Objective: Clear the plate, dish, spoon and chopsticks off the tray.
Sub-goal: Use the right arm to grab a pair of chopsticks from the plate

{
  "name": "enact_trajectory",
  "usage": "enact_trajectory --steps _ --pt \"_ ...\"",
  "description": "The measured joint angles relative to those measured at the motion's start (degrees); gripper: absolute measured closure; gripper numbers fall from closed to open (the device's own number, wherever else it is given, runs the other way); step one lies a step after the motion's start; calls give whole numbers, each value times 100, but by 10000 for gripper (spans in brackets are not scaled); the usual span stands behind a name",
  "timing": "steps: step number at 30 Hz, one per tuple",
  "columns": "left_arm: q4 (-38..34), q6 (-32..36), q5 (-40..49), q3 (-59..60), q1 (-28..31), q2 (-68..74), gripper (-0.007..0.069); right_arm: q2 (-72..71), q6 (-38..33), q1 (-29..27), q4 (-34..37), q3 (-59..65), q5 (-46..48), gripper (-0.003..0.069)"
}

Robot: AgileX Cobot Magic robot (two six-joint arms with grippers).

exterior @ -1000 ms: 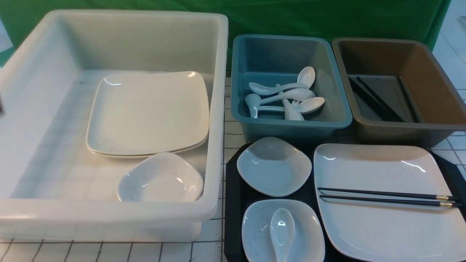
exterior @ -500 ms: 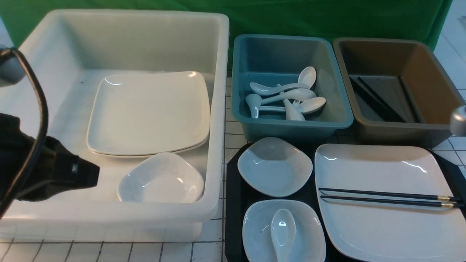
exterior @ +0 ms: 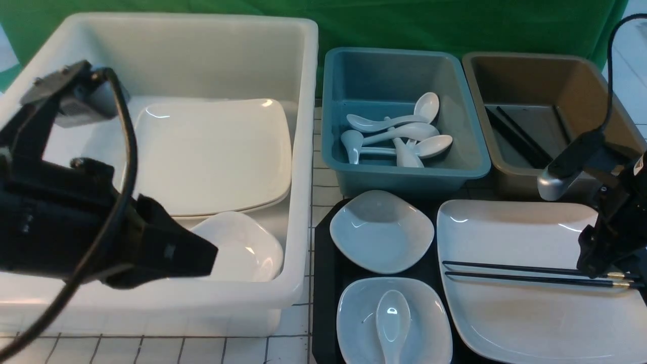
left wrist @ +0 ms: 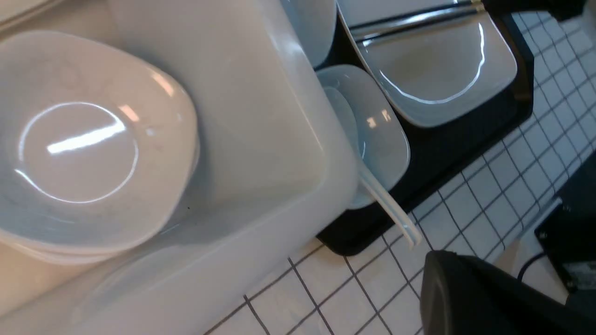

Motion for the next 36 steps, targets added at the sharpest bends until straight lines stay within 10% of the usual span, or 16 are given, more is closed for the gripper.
enact_trajectory --steps 21,31,36 --pt "1441 -741 -303 -1401 -2434 2008 628 683 -277 0 -551 54 -229 150" --pt "1609 -760 -303 -1434 -2655 2179 628 1103 -277 -10 -588 64 -189 169" --pt "1650 -760 -309 -1434 -2662 2179 628 1103 -279 -10 -671 64 -63 491"
